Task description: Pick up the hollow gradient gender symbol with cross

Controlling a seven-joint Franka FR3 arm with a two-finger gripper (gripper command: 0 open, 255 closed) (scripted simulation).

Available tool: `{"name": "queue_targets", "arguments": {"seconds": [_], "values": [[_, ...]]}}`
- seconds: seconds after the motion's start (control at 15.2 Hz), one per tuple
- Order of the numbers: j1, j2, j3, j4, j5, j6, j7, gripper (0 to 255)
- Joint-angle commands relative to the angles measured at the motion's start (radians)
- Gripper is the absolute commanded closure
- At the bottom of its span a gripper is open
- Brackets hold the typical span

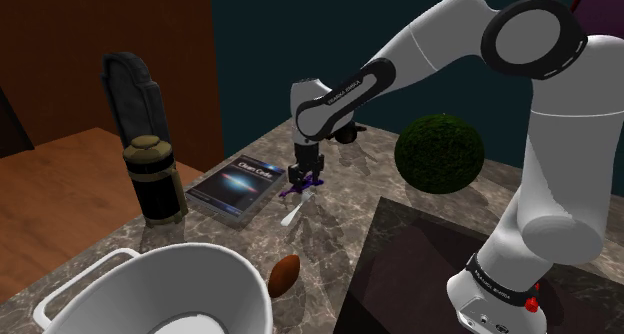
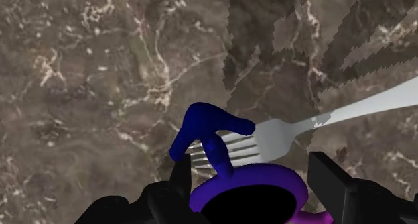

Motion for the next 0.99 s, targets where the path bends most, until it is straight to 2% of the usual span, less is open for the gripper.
{"name": "queue_targets", "arguments": {"seconds": [0.0,0.92], "values": [[0.0,-0.017,0.001,0.004,0.002,-0.02,0.0,255],[-0.004,-0.116,0.005,0.045,0.013,-0.161,-0.004,255]]}}
